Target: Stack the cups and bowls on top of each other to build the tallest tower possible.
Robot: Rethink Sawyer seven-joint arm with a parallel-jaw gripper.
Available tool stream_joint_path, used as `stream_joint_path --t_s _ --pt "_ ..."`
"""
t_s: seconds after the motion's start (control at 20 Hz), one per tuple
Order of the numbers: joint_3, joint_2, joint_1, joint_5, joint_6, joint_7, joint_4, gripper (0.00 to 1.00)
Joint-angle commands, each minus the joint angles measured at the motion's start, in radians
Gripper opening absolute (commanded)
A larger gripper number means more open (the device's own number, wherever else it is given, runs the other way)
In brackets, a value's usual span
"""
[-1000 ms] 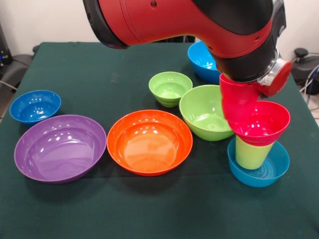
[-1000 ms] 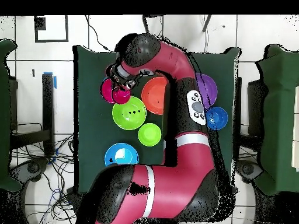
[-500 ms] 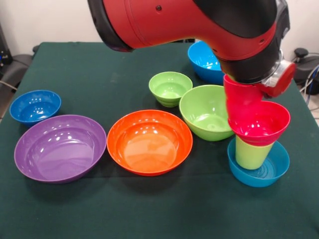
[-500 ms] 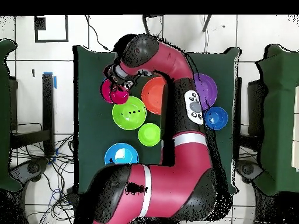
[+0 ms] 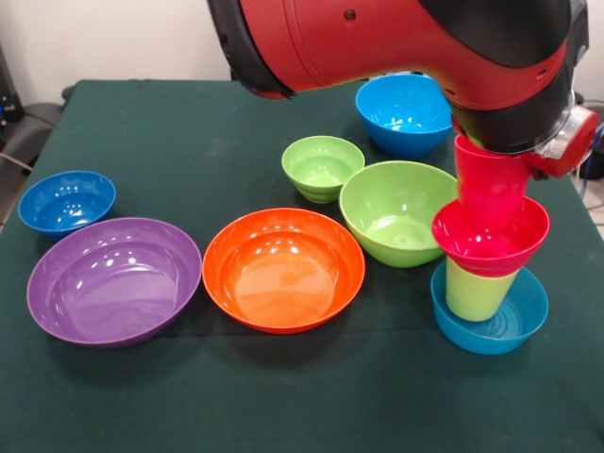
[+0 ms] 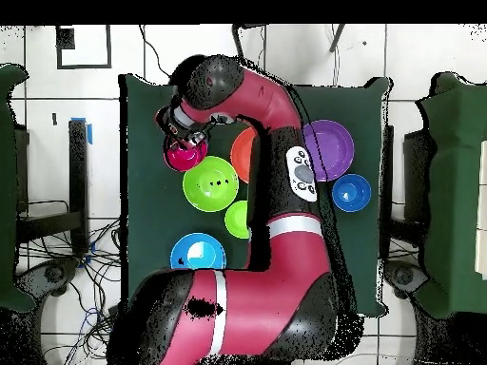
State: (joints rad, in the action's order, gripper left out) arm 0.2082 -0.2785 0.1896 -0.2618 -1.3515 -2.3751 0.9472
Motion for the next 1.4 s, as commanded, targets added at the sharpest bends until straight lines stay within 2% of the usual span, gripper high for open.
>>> stream_joint_path --t_s 0.05,0.55,1.4 --pt "-0.009 0.031 -0.013 0.001 -0.025 -0.191 -0.027 0.00" --pt "-0.048 0.088 -0.018 0.022 -0.054 -0.177 -0.125 0.00" --pt "-0.057 0.093 -0.038 -0.025 -0.041 -0.176 -0.121 0.00"
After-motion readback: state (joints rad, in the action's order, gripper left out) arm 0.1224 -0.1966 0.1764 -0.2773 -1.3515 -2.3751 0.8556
